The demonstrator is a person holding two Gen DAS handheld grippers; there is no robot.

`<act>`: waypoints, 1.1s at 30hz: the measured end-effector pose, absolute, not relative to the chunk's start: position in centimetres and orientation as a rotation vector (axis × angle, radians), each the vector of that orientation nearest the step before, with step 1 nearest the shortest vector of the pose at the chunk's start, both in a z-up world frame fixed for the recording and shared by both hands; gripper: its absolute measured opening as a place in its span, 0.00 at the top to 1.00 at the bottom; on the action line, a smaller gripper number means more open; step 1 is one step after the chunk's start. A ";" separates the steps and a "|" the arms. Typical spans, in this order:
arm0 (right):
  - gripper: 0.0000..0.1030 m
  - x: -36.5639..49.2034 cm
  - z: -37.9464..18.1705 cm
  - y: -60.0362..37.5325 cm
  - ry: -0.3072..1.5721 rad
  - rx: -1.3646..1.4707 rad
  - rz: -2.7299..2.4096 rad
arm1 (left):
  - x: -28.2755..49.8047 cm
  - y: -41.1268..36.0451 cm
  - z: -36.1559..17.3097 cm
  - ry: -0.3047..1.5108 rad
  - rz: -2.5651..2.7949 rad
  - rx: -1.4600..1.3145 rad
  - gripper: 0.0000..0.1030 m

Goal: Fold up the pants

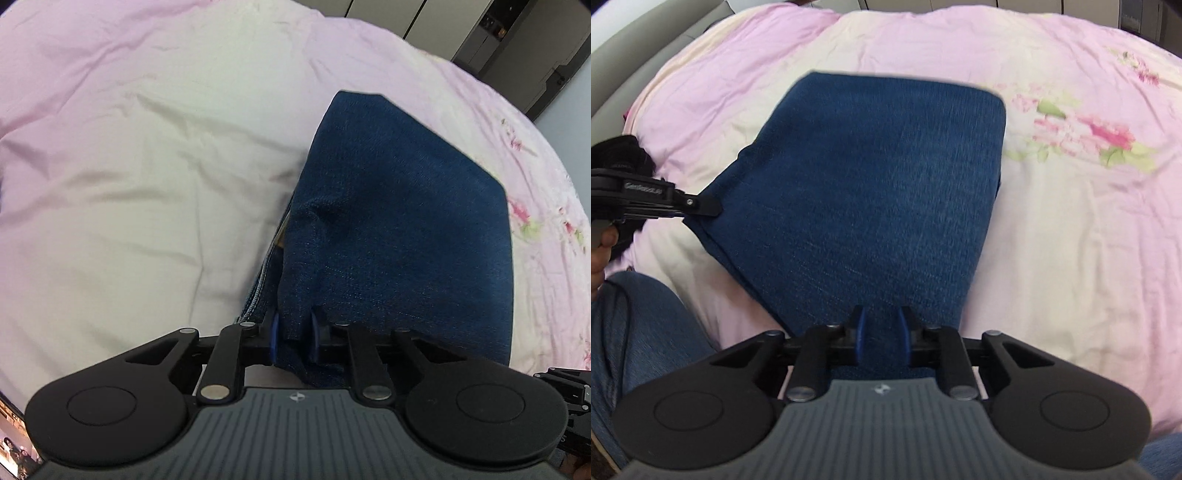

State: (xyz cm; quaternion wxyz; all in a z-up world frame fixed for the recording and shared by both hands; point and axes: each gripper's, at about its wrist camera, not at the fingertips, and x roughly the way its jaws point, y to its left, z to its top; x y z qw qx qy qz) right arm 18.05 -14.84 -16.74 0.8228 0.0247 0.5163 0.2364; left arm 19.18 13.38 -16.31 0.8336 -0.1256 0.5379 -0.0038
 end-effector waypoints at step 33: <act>0.78 31.6 -15.9 -17.6 0.931 0.075 0.338 | 30.9 9.8 -14.6 1.016 -0.082 -0.025 0.62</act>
